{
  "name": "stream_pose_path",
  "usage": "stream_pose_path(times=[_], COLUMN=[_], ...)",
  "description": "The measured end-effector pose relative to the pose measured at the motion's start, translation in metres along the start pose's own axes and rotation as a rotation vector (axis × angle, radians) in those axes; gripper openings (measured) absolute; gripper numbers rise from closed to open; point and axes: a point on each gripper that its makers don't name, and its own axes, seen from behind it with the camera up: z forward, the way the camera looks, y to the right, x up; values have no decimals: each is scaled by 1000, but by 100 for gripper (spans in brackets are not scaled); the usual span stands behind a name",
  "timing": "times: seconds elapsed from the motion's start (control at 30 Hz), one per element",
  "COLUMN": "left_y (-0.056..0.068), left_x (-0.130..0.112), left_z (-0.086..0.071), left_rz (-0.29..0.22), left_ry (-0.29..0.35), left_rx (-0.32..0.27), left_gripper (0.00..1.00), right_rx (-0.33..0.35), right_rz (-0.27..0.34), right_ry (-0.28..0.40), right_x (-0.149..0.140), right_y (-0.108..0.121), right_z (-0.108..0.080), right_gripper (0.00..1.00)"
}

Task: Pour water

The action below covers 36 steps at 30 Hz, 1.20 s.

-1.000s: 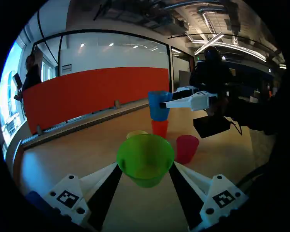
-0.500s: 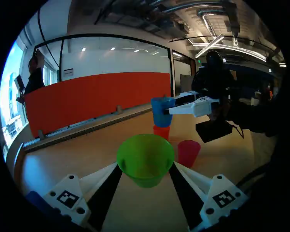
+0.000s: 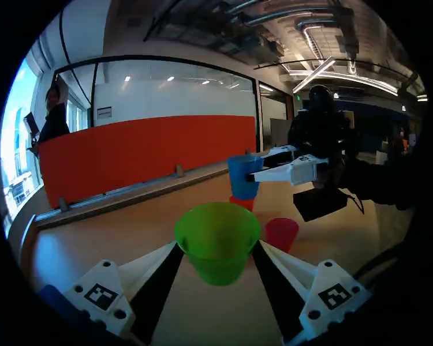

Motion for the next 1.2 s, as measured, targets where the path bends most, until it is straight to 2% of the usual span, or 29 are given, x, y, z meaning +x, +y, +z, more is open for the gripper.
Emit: stream_pose_path(times=[0.33,0.6,1.2], left_y=[2,-1,-1], left_x=[8,16,13], left_z=[-1,-1,4], left_rz=[-4,-18,-26], left_ry=[22,45,26], left_rx=[-6,12,9], left_gripper=[84,84,83], right_rx=[2,5,19], right_rz=[-1,-4,-24], right_ry=[0,-1,-5], right_x=[1,1,6], right_y=[-1,-2,-8], right_z=[-1,-2,-7], right_gripper=[88,88,88])
